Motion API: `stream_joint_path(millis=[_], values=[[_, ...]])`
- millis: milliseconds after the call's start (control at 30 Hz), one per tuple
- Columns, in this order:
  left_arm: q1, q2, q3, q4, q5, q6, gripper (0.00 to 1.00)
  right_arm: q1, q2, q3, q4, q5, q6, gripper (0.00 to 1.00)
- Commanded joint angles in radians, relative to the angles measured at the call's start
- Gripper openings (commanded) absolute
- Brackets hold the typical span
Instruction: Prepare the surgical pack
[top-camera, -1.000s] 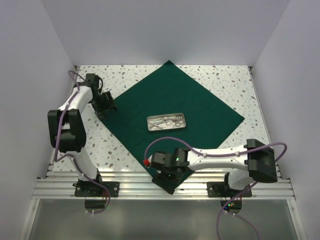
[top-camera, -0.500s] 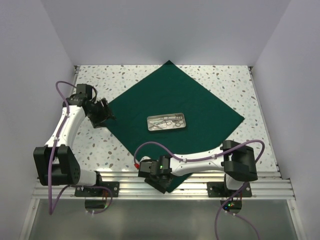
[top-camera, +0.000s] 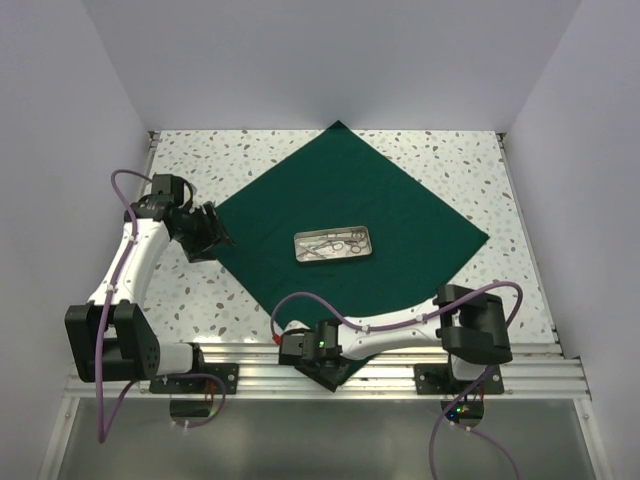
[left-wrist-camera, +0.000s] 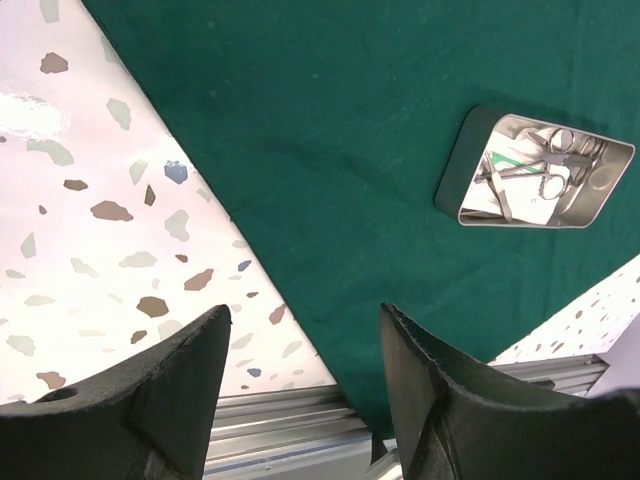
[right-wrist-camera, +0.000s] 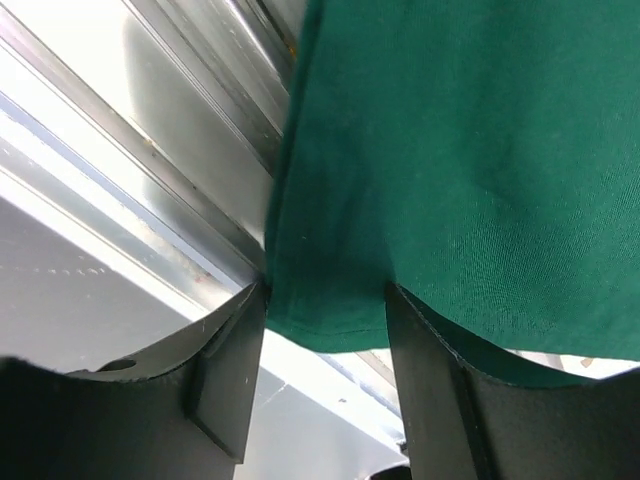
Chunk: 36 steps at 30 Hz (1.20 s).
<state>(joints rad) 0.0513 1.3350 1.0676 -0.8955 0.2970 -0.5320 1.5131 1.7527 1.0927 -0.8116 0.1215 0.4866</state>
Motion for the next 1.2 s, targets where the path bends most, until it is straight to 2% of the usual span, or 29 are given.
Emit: stream_joint_path(millis=[0, 100, 133, 300, 333, 500, 533, 633, 800, 900, 967, 1167], values=[[0.007, -0.011, -0.001, 0.023, 0.030, -0.010, 0.65, 0.032, 0.024, 0.050, 0.005, 0.012, 0.027, 0.55], [0.005, -0.010, -0.003, 0.023, 0.031, -0.006, 0.65, 0.032, 0.050, 0.047, 0.011, 0.020, 0.041, 0.54], [0.005, -0.008, -0.003, 0.023, 0.030, -0.006, 0.65, 0.033, 0.059, 0.042, 0.011, 0.024, 0.049, 0.49], [0.005, -0.005, -0.011, 0.023, 0.030, -0.002, 0.65, 0.033, 0.056, 0.001, 0.020, 0.030, 0.059, 0.40], [0.005, -0.003, -0.011, 0.023, 0.031, -0.003, 0.64, 0.032, 0.051, -0.002, 0.017, 0.036, 0.064, 0.34], [0.007, 0.004, -0.006, 0.027, 0.030, -0.003, 0.65, 0.029, 0.019, 0.024, -0.023, 0.102, 0.067, 0.17], [0.005, 0.006, -0.005, 0.027, 0.030, -0.003, 0.65, 0.025, 0.015, 0.044, -0.040, 0.113, 0.063, 0.09], [0.005, 0.013, 0.002, 0.027, 0.027, -0.003, 0.64, 0.006, 0.002, 0.091, -0.081, 0.147, 0.047, 0.00], [0.005, 0.021, 0.014, 0.021, 0.002, -0.003, 0.64, -0.082, -0.036, 0.153, -0.118, 0.175, 0.003, 0.00], [0.005, 0.020, 0.038, 0.001, -0.065, -0.008, 0.64, -0.174, -0.053, 0.209, -0.133, 0.198, -0.049, 0.00], [0.007, 0.006, 0.058, -0.003, -0.146, -0.023, 0.64, -0.250, -0.045, 0.275, -0.144, 0.210, -0.103, 0.00], [0.007, 0.023, 0.100, 0.013, -0.232, -0.048, 0.65, -0.428, 0.068, 0.539, -0.193, 0.262, -0.247, 0.00]])
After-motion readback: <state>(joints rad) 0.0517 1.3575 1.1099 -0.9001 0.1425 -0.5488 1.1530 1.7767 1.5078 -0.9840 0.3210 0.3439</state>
